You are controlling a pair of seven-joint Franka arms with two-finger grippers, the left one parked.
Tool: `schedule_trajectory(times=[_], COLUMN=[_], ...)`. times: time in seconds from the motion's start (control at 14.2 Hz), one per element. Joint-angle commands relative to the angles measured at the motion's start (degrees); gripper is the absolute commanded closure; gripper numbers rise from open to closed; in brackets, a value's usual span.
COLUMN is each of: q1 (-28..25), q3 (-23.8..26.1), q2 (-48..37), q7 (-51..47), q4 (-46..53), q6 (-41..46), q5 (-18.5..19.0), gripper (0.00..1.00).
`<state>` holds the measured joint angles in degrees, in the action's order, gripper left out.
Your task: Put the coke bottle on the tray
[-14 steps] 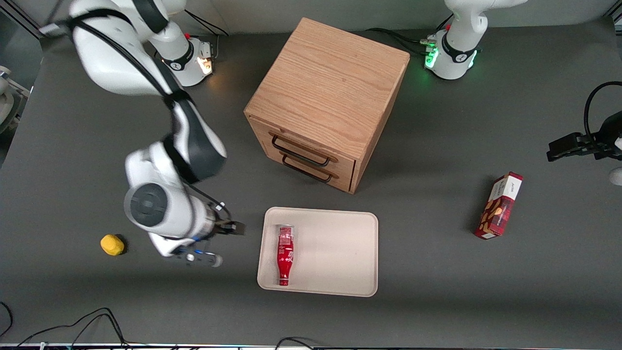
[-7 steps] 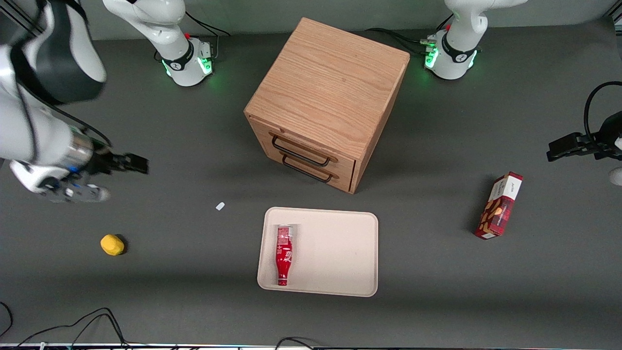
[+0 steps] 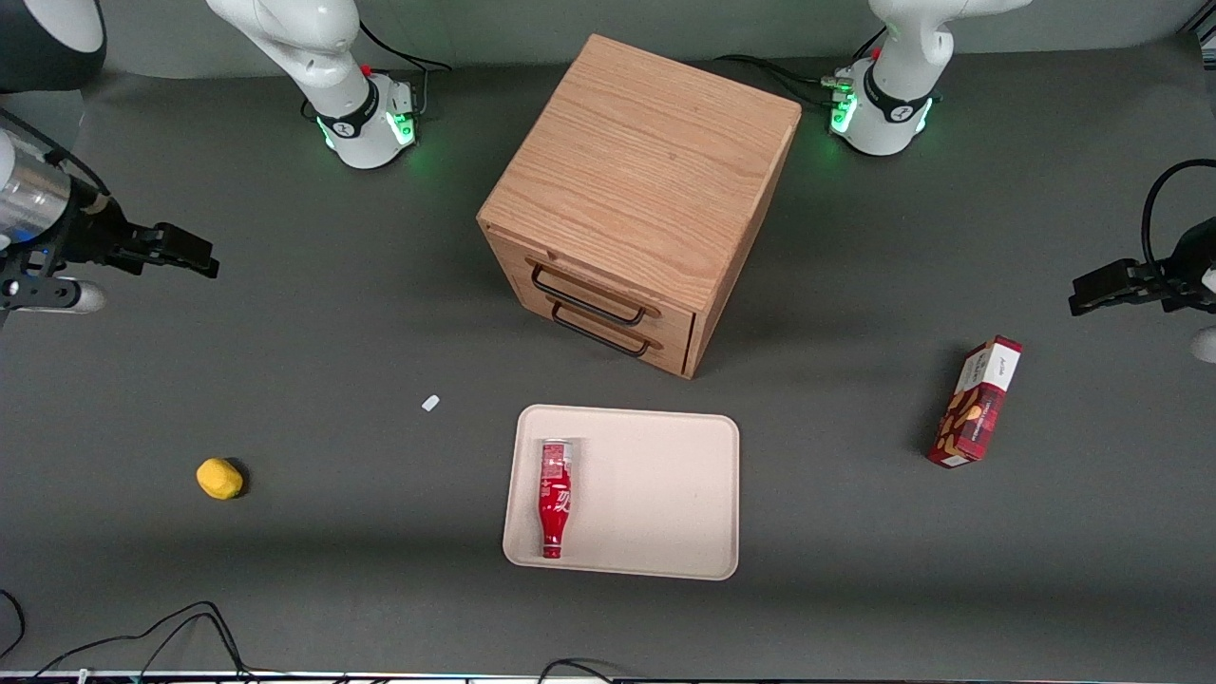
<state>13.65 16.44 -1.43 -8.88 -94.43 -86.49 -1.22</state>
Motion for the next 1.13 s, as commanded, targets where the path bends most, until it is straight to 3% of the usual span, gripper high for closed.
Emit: schedule_trajectory(times=[0.0,0.14,0.42,1.06], q1=[-12.8,-15.6,-25.8,-24.5], q3=[-13.9,-14.9,-24.9,-24.8], q2=[-1.6,-1.3,-0.7,-0.7], q7=[-1.2,-1.4,-1.5,-0.9], q4=[-1.1,-0.7,1.0,1.0], q6=[0.9,0.9,1.0,2.6], q5=[-1.8,-1.7,-1.8,-1.7], gripper=[0.00,0.00,0.00,0.00])
